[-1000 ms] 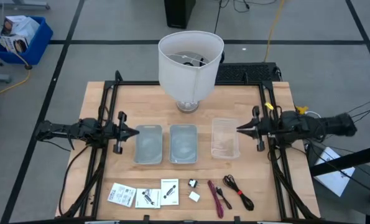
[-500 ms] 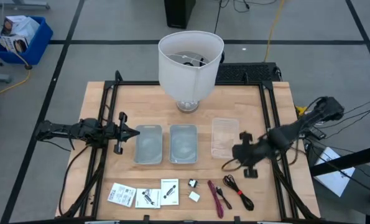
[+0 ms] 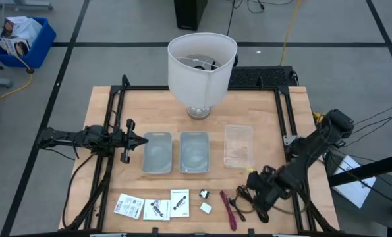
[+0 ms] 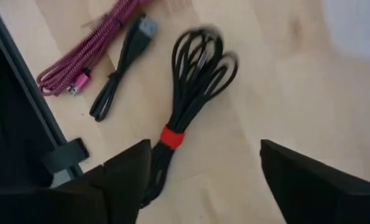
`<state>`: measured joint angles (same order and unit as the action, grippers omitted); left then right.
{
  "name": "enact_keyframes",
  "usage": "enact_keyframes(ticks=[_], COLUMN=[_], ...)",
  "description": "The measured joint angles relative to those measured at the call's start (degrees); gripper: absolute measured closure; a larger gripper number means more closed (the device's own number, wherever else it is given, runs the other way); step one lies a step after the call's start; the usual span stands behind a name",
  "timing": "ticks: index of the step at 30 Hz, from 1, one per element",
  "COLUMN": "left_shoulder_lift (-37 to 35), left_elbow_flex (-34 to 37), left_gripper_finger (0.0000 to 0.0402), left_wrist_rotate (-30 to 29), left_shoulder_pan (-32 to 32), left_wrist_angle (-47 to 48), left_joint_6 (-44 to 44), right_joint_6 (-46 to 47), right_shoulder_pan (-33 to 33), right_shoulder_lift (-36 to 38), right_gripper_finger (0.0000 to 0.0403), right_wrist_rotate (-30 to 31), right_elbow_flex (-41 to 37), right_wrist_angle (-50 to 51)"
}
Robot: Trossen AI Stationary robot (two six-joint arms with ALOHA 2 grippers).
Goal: Pick and place items into bin
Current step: Put the right black charger cable into the transparent bin
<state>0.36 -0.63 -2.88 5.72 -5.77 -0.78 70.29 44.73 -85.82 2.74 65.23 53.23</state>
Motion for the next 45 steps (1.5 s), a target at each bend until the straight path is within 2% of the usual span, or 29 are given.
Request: enact_keyframes(ticks=[5, 11, 17, 23, 30, 32, 35, 42, 45], left_shoulder_lift=[0.00, 0.00, 0.00, 0.00, 0.00, 0.00, 0.00, 0.00, 0.00], left_elbow_flex=[0.01, 0.00, -0.01, -0.01, -0.01, -0.01, -0.01, -0.01, -0.01], left_gripper_finger=[0.0380, 0.0380, 0.0380, 0.0380, 0.0380, 0.0380, 0.0380, 0.0380, 0.0380], left_wrist_rotate=[-0.01, -0.01, -0.14, -0.17, -0.17, -0.18, -0.19, -0.19, -0.19], left_shoulder_pan=[0.00, 0.00, 0.00, 0.00, -0.02, -0.02, -0.01, -0.01, 0.00], left_wrist_angle=[-0.01, -0.38, -1.56, -1.63, -1.63, -1.63, -1.61, -1.59, -1.58], left_joint_6=[-0.29, -0.71, -4.91, -5.38, -5.39, -5.03, -4.72, -3.56, -3.50], right_joint_6=[6.89, 12.13, 15.56, 16.01, 15.01, 14.23, 12.67, 9.03, 7.58], right_shoulder_pan=[3.08, 3.17, 2.97, 2.98, 3.00, 3.00, 3.00, 2.39, 2.13], right_shoulder_lift=[-4.30, -10.06, -14.81, -18.67, -20.31, -20.36, -20.43, -20.27, -18.49], right_gripper_finger=[0.0093, 0.0099, 0.0100, 0.0101, 0.0108, 0.0124, 0.0172, 0.0357, 0.0369], right_wrist_rotate=[0.79, 1.73, 1.52, -1.14, -1.35, -1.36, -1.40, -3.08, -2.86], right_elbow_flex=[0.00, 0.00, 0.02, 0.14, 0.26, 0.24, 0.17, 0.13, 0.04], right_wrist_angle=[-3.42, -3.09, -2.42, -4.78, -4.96, -5.11, -5.44, -5.28, -5.31])
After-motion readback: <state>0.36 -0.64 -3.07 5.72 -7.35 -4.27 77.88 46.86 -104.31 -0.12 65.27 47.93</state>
